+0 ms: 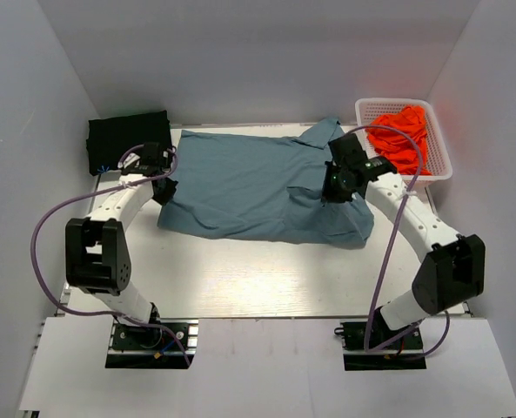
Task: Fold and stack the t-shirts
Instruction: Fold the flattened tshirt in 1/3 of the way
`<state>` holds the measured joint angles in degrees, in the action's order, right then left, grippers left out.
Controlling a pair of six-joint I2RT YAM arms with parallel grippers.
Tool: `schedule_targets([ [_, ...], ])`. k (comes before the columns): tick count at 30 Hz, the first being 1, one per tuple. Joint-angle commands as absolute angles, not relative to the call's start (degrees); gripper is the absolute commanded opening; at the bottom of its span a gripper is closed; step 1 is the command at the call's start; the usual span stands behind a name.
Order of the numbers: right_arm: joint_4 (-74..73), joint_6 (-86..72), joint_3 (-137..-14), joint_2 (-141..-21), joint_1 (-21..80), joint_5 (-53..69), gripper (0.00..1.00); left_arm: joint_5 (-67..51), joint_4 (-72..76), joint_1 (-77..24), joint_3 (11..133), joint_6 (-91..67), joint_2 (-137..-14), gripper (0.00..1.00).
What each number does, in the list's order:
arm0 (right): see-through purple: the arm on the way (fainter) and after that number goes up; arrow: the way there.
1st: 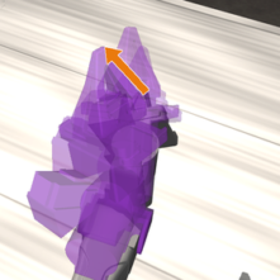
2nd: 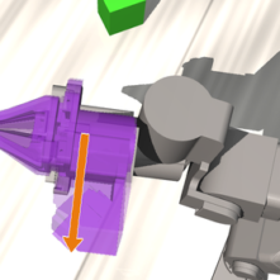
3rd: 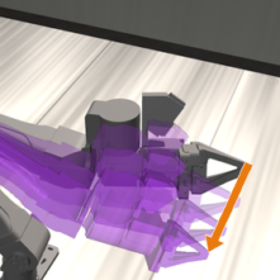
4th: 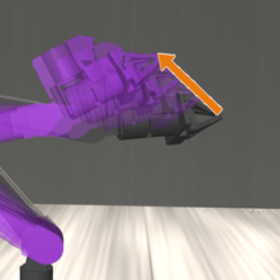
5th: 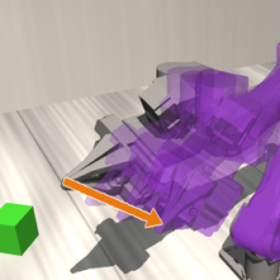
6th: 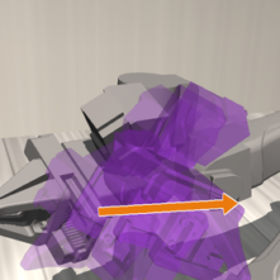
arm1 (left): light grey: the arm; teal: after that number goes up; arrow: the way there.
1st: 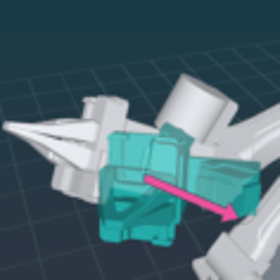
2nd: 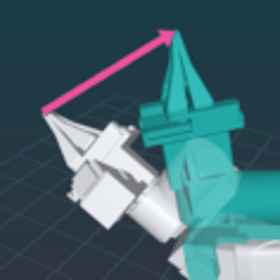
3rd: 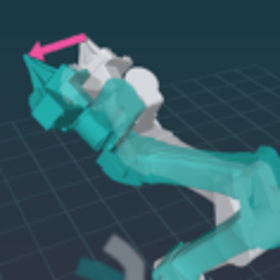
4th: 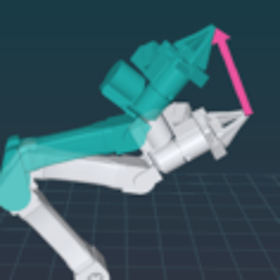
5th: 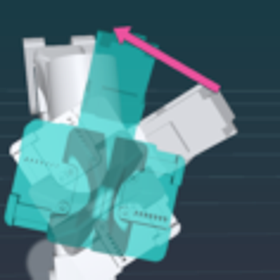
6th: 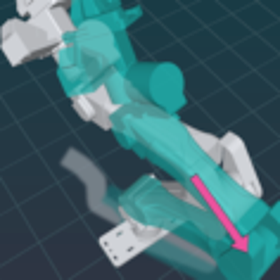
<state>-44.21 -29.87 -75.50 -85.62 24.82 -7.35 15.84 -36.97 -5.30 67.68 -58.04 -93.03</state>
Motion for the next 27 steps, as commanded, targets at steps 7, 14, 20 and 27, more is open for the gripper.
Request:
schedule_targets([
  [7, -44.04, -22.06, -86.48, -93.24, 18.81, -8.61, 0.0, 20.91, -38.23, -4.4, 80.66, -55.82, -102.02, 0.0],
  [14, -42.01, -17.05, -92.02, -98.25, 17.49, -8.96, 0.0, 21.45, -38.77, -3.34, 88.24, -55.81, -107.57, 0.0],
  [20, -40.87, -13.45, -96.41, -102.74, 16.09, -8.7, 0.0, 19.96, -37.71, -2.81, 93.16, -55.11, -113.72, 0.01],
  [27, -42.45, -13.8, -105.98, -113.46, 14.51, -12.47, 0.21, 16.44, -33.13, -2.81, 101.49, -50.9, -120.58, 0.41],
])
